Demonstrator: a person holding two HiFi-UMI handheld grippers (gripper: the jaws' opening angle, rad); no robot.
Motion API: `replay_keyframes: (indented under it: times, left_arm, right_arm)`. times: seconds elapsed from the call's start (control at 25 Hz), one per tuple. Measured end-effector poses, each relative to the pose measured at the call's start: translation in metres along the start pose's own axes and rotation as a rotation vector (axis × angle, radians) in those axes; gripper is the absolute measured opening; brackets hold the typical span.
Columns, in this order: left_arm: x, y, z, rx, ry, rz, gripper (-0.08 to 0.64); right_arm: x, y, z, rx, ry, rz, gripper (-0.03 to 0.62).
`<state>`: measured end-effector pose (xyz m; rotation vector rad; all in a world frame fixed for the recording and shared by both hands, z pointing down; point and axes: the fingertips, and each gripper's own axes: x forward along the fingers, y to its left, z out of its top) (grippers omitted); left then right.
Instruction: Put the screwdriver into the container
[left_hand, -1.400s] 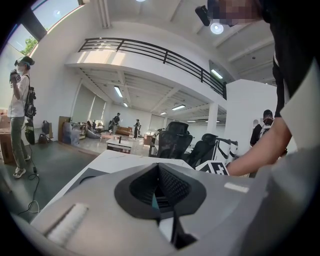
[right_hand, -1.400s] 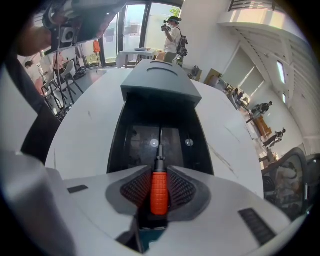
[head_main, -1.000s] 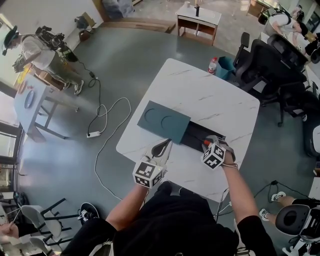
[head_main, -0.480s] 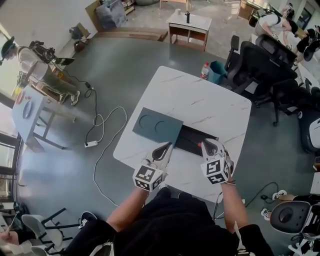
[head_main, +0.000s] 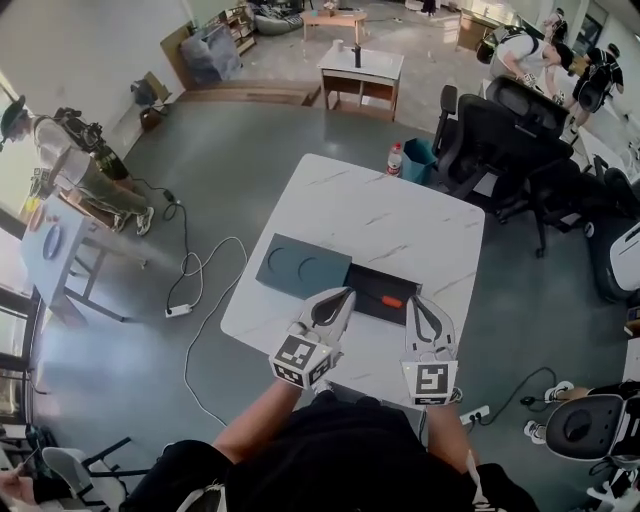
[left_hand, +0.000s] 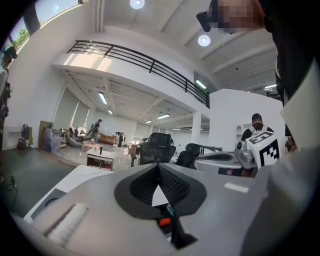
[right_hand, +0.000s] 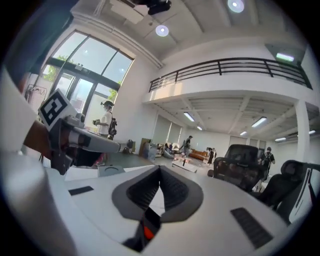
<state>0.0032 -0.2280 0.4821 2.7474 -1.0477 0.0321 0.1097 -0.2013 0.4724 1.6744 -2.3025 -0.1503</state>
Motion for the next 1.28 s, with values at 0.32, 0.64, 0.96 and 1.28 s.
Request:
replay_keyframes:
  times: [0.32,0.64,0.96,1.28]
  left_arm:
    - [0.007,-0.02,0.008,0.05,0.004,-0.06,0.008]
    - [0.008,-0.024,0.016,0.077,-0.01,-0.073,0.008]
    - [0.001,-0.019,0.013,0.064,0.011,-0.05,0.008]
    - [0.002,-0.017,0.019,0.06,-0.003,-0.042,0.008]
  right_arm:
    - [-0.038,-0.006,0.023,0.146,-0.126,-0.048,0.006]
    - [-0.042,-0.025,0.035,0.147,-0.141,-0.07,0.006]
    - [-0.044,-0.026,0.038,0.136,-0.149,-0.061,0.006]
    - [-0.041,-0.033,0.053,0.134,-0.188,-0.057,0.006]
